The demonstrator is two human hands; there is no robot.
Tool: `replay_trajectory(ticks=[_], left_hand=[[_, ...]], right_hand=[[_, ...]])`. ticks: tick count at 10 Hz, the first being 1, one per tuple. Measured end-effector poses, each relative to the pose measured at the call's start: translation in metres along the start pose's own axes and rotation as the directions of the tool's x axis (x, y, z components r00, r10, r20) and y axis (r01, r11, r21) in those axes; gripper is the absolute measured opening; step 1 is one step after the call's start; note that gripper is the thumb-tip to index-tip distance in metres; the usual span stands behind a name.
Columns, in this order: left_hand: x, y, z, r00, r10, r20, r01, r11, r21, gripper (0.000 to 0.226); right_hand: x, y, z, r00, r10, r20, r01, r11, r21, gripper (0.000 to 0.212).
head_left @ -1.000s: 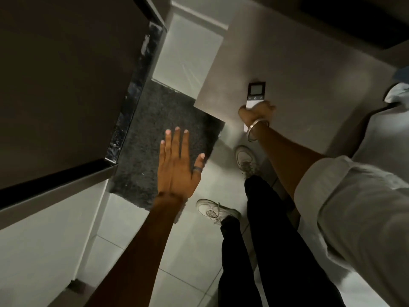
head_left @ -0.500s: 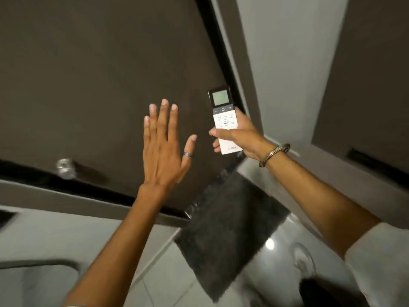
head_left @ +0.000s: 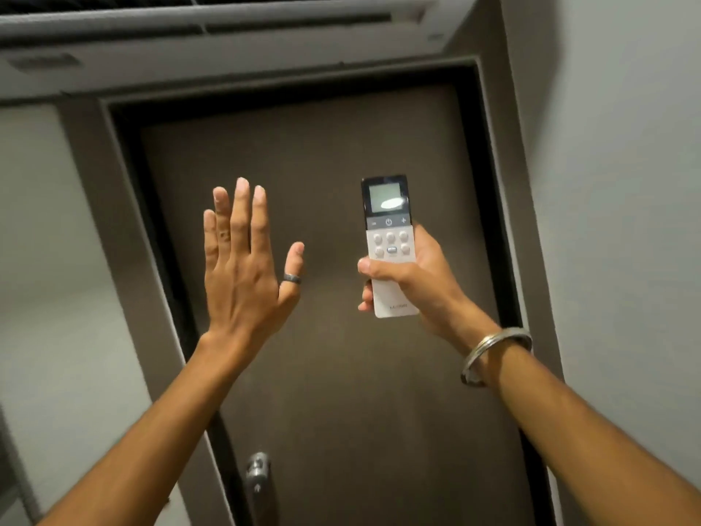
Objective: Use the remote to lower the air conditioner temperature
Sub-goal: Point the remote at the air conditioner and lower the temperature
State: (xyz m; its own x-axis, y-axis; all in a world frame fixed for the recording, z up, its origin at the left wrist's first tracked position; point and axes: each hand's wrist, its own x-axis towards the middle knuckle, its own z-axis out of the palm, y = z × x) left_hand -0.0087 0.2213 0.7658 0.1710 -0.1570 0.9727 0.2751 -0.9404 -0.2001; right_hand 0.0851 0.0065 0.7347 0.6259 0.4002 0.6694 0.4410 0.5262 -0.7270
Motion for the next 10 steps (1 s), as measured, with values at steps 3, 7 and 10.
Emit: replay_trajectory(ticks=[3,7,10], left_hand=[[0.019,-0.03,-0.014,0.998,-0.011,-0.067,0.014,0.999,0.048,0.082],[0.019,-0.044,-0.016,0.997,-0.02,-0.077,0.027,0.996,0.085,0.083],[0.014,-0.047,-0.016,0.998,-0.021,-0.058,0.026,0.996,0.082,0.083]], right_hand=[[0.019,-0.033,0.041,0.994,-0.101,0.049,0.099,0.994,0.039,0.041],[0.024,-0.041,0.062,0.994,-0.064,0.091,0.063,0.998,0.018,0.014],[0.02,-0.042,0.064,0.996,-0.029,0.081,0.027,0.999,0.027,0.025]])
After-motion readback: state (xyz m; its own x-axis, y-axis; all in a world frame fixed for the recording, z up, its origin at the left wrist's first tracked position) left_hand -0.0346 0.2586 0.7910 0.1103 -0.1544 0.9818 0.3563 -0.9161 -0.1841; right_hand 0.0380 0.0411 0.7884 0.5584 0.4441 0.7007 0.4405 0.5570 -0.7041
